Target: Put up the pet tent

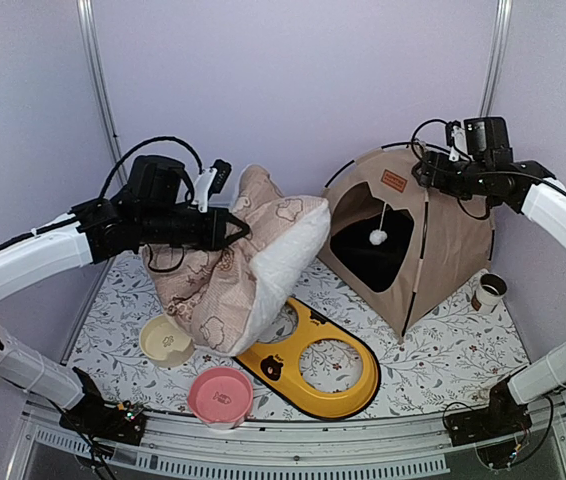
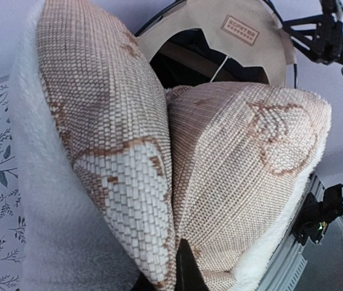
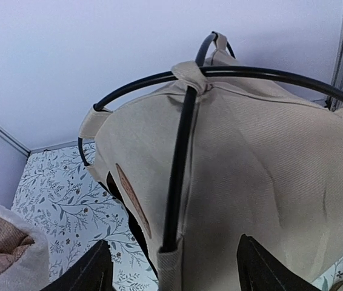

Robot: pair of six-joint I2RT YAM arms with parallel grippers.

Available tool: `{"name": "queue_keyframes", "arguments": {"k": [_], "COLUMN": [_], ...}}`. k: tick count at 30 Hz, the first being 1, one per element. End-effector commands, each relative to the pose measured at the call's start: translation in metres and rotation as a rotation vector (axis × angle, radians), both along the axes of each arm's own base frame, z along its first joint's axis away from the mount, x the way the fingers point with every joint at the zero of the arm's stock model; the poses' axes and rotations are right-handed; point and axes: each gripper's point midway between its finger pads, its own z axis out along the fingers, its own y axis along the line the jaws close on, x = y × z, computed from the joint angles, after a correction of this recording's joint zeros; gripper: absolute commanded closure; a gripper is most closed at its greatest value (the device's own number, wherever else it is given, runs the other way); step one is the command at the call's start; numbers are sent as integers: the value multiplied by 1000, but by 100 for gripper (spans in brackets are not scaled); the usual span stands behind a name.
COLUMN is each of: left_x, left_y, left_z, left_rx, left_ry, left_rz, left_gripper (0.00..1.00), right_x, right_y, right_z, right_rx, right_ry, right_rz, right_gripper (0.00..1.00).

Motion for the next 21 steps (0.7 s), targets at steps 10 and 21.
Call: {"name": "queue_keyframes", "arguments": {"k": [10,21], "left_x": [-53,-56], "left_y": [-30,-84], "left_z": [18,-3], "left_rx": [-17,-10], "left_ry": [-107,-61], "left_rz": [-405,-634], "left_gripper": [100,100], "right_x": [15,-10], "right_y": [51,91], "right_z": [9,38], "right_rx": [51,84], "right_ry": [37,-33], "right_rz": [235,448], "right_gripper": [93,100]}}
